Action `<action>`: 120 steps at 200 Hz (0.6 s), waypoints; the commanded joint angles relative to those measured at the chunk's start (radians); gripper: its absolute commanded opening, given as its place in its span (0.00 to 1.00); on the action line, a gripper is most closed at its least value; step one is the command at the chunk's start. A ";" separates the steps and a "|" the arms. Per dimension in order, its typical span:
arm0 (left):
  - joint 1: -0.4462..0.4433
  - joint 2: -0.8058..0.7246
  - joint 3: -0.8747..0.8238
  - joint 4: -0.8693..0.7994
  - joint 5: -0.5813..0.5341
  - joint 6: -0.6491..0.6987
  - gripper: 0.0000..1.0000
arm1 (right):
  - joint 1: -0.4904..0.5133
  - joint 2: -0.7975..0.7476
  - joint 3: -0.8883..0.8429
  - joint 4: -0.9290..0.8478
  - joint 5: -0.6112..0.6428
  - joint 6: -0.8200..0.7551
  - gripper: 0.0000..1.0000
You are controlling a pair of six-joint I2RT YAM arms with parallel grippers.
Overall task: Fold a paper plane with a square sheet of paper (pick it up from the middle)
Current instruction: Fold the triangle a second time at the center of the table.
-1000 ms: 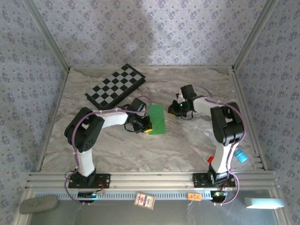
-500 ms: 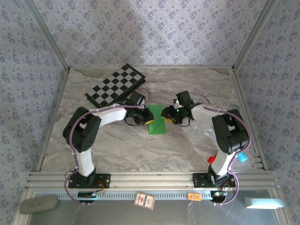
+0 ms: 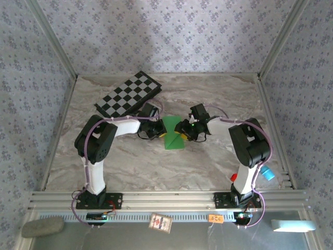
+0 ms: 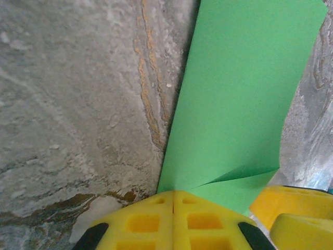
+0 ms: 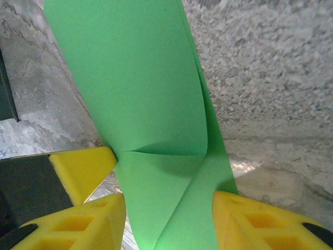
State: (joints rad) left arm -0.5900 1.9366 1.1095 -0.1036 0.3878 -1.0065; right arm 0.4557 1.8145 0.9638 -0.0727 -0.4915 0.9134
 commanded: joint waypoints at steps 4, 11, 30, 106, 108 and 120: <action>-0.001 0.017 -0.031 -0.019 -0.012 -0.026 0.05 | 0.015 0.033 0.019 0.006 0.004 0.027 0.47; -0.002 0.019 -0.031 -0.021 -0.010 -0.026 0.05 | 0.016 0.034 0.021 0.012 0.001 0.027 0.45; -0.002 0.021 -0.035 -0.017 -0.009 -0.030 0.05 | 0.019 0.040 0.027 0.023 -0.007 0.027 0.40; -0.002 0.012 -0.026 -0.038 -0.004 -0.015 0.05 | 0.019 -0.009 0.015 0.008 0.034 0.017 0.37; -0.002 0.011 -0.025 -0.038 -0.005 -0.015 0.05 | 0.018 -0.011 0.014 0.008 0.037 0.016 0.36; -0.001 0.008 -0.028 -0.040 -0.005 -0.014 0.05 | 0.016 -0.022 0.012 0.003 0.045 0.010 0.35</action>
State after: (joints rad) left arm -0.5888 1.9366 1.1004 -0.0811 0.3962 -1.0229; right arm 0.4721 1.8416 0.9802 -0.0418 -0.4828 0.9318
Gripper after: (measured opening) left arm 0.052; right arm 0.359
